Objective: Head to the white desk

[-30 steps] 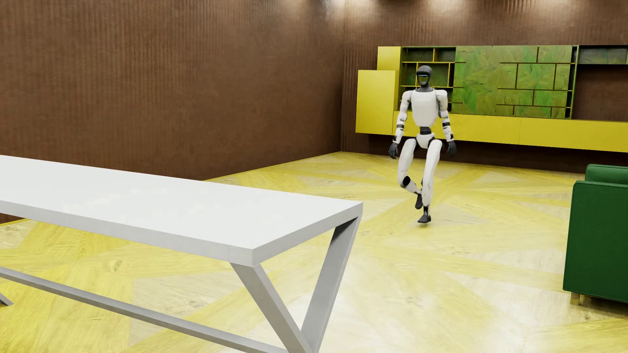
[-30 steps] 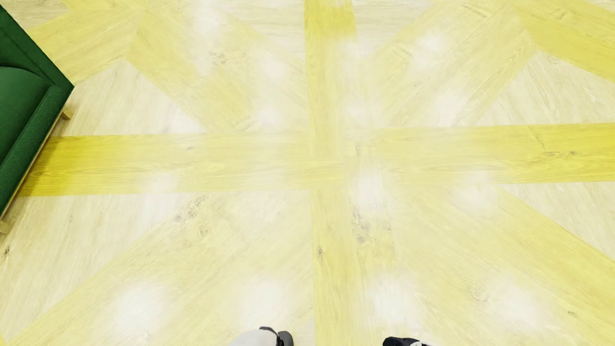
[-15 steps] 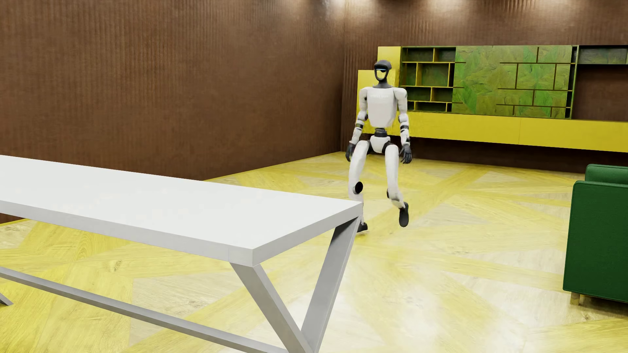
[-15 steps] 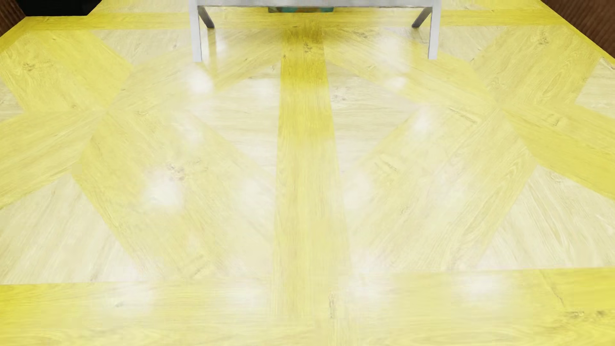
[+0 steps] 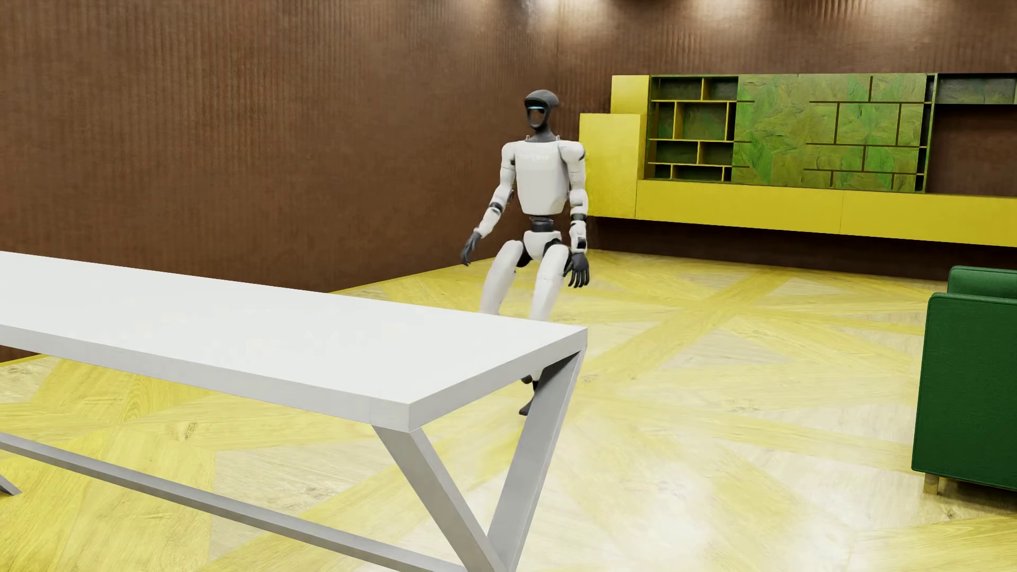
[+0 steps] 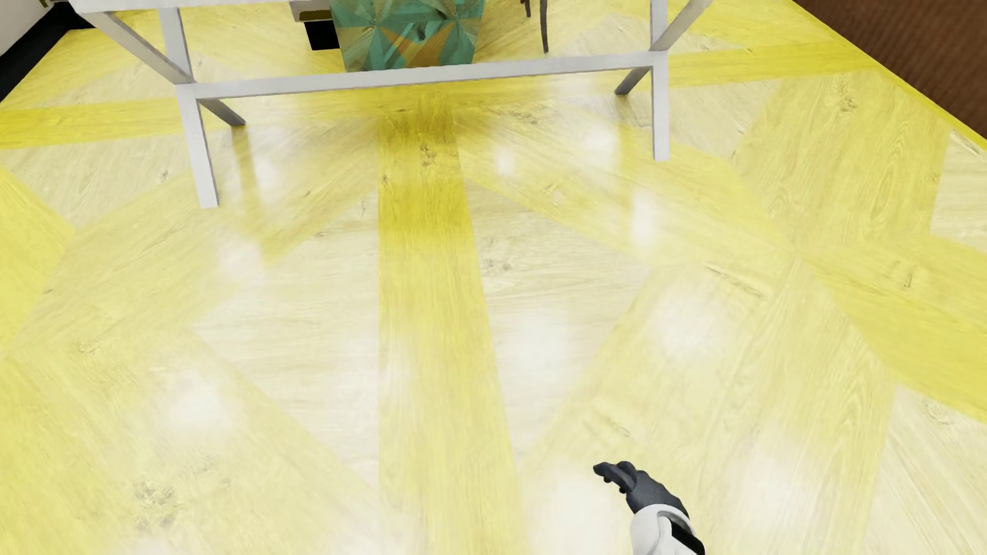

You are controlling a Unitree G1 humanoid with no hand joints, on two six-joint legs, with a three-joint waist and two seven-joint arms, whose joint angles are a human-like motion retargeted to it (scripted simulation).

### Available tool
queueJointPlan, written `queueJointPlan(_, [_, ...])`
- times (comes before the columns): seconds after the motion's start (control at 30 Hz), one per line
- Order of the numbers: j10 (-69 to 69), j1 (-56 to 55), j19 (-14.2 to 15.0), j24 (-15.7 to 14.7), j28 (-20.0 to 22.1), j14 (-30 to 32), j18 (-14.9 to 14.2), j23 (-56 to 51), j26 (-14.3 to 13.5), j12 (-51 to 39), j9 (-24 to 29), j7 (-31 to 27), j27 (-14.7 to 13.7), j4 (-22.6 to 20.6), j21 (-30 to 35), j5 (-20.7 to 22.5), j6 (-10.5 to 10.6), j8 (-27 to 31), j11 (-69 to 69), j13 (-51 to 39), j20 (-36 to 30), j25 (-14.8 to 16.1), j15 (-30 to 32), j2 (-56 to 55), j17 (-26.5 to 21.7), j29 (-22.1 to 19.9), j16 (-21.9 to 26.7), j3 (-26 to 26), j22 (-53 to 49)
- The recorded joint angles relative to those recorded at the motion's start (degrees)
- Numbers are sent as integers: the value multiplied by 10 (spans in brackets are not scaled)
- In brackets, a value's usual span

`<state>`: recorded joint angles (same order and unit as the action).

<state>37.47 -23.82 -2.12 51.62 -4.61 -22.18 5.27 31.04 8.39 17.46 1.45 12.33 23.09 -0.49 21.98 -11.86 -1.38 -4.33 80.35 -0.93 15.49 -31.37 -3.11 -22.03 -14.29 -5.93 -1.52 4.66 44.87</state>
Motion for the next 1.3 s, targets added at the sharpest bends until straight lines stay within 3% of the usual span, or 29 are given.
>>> queueJointPlan(0.07, [-23, 82, -14, 3, 15, -45, -8, 111, -27, -31, -5, -25, 38, -23, 37, 7, -1, -38, -102, 63, -21, -29, -48, -108, -13, 74, 13, -26, -21])
queueJointPlan(0.13, [-2, 149, 2, 4, 10, -106, -4, 144, -76, -59, -12, -33, 21, -34, 50, 15, 2, -69, -331, 156, -67, -50, -48, -164, -42, 170, 32, -44, -57])
queueJointPlan(0.17, [14, 184, 31, -4, 10, -140, -2, 132, -107, -66, -16, -38, 8, -38, 13, 22, 2, -73, -475, 215, -93, -38, -29, -169, -49, 191, 44, -49, -84])
queueJointPlan(0.2, [41, 217, 69, -18, 13, -163, -4, 112, -135, -67, -20, -41, 0, -37, -44, 22, 1, -75, -589, 279, -117, -17, -7, -164, -44, 184, 58, -53, -114])
queueJointPlan(0.23, [102, 234, 48, -38, 16, -157, -14, 92, -153, -65, -22, -44, -3, -26, -100, 14, -1, -94, -613, 334, -131, 2, 47, -165, -25, 156, 72, -56, -145])
queueJointPlan(0.27, [202, 224, -8, -63, 21, -99, -39, 84, -157, -60, -20, -55, -3, -5, -140, 7, 0, -102, -541, 366, -128, 11, 130, -183, 0, 119, 82, -60, -173])
queueJointPlan(0.3, [318, 191, -49, -87, 43, 8, -107, 94, -144, -55, -13, -75, 7, 12, -159, 5, 5, -98, -439, 365, -103, 9, 107, -202, 20, 86, 76, -64, -190])
queueJointPlan(0.33, [417, 148, -47, -106, 91, 97, -177, 116, -119, -50, -6, -89, 25, 23, -163, 1, 12, -94, -364, 335, -65, -6, 59, -211, 28, 72, 50, -68, -189])
queueJointPlan(0.37, [482, 105, -39, -114, 154, 114, -190, 134, -88, -51, 1, -78, 41, 47, -157, 4, 17, -88, -334, 284, -32, -31, 25, -204, 28, 78, 21, -71, -171])
queueJointPlan(0.4, [508, 66, -29, -111, 194, 83, -175, 134, -63, -59, 4, -59, 43, 79, -146, 16, 22, -79, -345, 227, -19, -63, 10, -184, 27, 87, 5, -70, -138])
queueJointPlan(0.43, [500, 30, -20, -98, 190, 56, -150, 106, -51, -67, 6, -33, 32, 112, -137, 33, 26, -67, -376, 174, -27, -86, 8, -160, 30, 75, 9, -66, -101])
queueJointPlan(0.47, [462, 0, -11, -77, 158, 28, -121, 64, -54, -70, 5, -11, 0, 138, -133, 52, 30, -53, -412, 132, -42, -91, 9, -134, 38, 41, 23, -61, -70])
queueJointPlan(0.53, [299, -31, 7, -48, 101, 0, -128, -20, -63, -63, 3, 6, -94, 157, -124, 76, 35, -24, -475, 71, -56, -54, 9, -91, 54, -13, 51, -51, -43])
queueJointPlan(0.57, [179, -25, 16, -46, 83, 12, -141, -68, -58, -61, 0, 10, -128, 157, -109, 85, 36, -7, -496, 46, -52, -38, 9, -77, 55, -14, 58, -45, -40])
queueJointPlan(0.6, [81, -6, 24, -49, 70, 34, -136, -116, -49, -59, -3, 19, -150, 156, -92, 91, 38, 13, -513, 22, -43, -32, 9, -68, 52, -8, 59, -40, -40])
queueJointPlan(0.63, [45, 16, 31, -55, 63, 25, -111, -159, -35, -58, -6, 40, -166, 156, -80, 99, 41, 30, -518, 0, -30, -33, 7, -66, 51, -4, 57, -35, -40])
queueJointPlan(0.7, [0, 54, 45, -59, 69, 2, -80, -220, 3, -69, -8, 85, -182, 150, -80, 104, 44, 56, -511, -19, -9, -25, 2, -67, 56, -13, 42, -30, -20])
queueJointPlan(0.77, [-52, 85, 60, -38, 59, 18, -69, -228, 26, -89, -8, 111, -170, 130, -95, 95, 39, 68, -523, -10, -28, -10, 9, -60, 64, -26, 35, -29, 15])
queueJointPlan(0.83, [-100, 111, 99, -3, 21, 30, -70, -180, 14, -104, -10, 125, -131, 113, -91, 85, 31, 73, -536, -1, -75, -41, -6, -48, 59, -16, 45, -33, 32])
queueJointPlan(0.9, [-135, 131, 75, 13, 2, 36, -72, -91, -7, -119, -12, 120, -78, 97, -68, 66, 22, 64, -499, 11, -104, -96, -50, -38, 45, 32, 55, -37, 31])
queueJointPlan(0.93, [-151, 140, 63, 11, 5, 39, -72, -38, -12, -127, -13, 112, -53, 89, -59, 53, 17, 50, -476, 20, -106, -107, -69, -26, 41, 63, 56, -37, 25])
queueJointPlan(0.97, [-169, 148, 63, 4, 13, 43, -72, 14, -15, -135, -16, 101, -31, 80, -58, 42, 12, 36, -471, 33, -101, -101, -77, -8, 41, 84, 54, -37, 16])
queueJointPlan(1.07, [-205, 158, 76, -34, 54, 57, -73, 149, -32, -154, -28, 51, 11, 56, -63, 15, -4, -24, -555, 91, -64, -40, -92, 66, 52, 100, 37, -35, -13])
queueJointPlan(1.2, [-192, 143, 69, -75, 98, 54, -76, 231, -45, -135, -36, 2, 13, 53, -7, 10, -16, -89, -618, 152, -22, -25, -89, 116, 57, 163, 19, -35, -28])
queueJointPlan(1.3, [-187, 146, 65, -69, 85, 49, -81, 211, -21, -102, -37, -1, 10, 58, -24, 12, -16, -94, -605, 154, -6, -3, -100, 116, 50, 146, 16, -40, -1])
